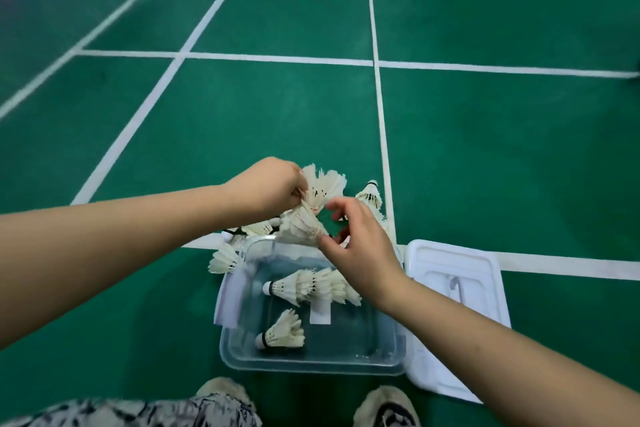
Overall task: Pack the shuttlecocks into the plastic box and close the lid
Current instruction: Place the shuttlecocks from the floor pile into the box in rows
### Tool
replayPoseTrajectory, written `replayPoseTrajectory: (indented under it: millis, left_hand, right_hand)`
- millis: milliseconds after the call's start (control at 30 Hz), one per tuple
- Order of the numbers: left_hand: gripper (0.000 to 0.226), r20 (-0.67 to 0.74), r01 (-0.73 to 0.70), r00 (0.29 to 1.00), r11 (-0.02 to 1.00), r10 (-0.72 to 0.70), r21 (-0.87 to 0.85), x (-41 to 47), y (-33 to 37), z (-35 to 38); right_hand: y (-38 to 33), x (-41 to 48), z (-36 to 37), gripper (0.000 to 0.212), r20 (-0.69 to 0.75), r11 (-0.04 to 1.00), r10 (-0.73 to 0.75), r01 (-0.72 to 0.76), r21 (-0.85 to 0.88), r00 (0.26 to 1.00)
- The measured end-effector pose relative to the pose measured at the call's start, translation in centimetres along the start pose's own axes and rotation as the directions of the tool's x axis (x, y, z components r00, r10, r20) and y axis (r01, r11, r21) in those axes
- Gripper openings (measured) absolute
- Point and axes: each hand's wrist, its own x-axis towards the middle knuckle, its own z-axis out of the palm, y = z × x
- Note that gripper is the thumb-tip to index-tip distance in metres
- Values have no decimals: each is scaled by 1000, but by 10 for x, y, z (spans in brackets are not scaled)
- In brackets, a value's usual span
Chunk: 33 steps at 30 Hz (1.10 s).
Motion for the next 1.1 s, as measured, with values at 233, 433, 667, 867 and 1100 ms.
replayPoseTrajectory:
  millis: [233,433,667,867,1100]
  left_hand:
    - [19,141,152,980,984,-137,-97,-34,17,33]
    - [19,141,181,978,967,-157,-178,-42,15,52]
    - [19,225,232,957,950,-184,-208,-40,13,70]
    - [22,247,227,954,945,-167,-236,-43,13,81]
    - [19,181,300,949,916,-258,-267,-43,-4,79]
  right_hand:
    - [1,-20,3,45,240,933,-115,187,-307,964]
    - [8,-20,11,43,333,892,-103,235,-385,937]
    - [18,-18,21,26,414,833,-106,308,-460,904]
    - [40,-27,24,21,410,873,-175,333,-356,895]
    - [66,-54,25,24,351,934,30,98,-343,936]
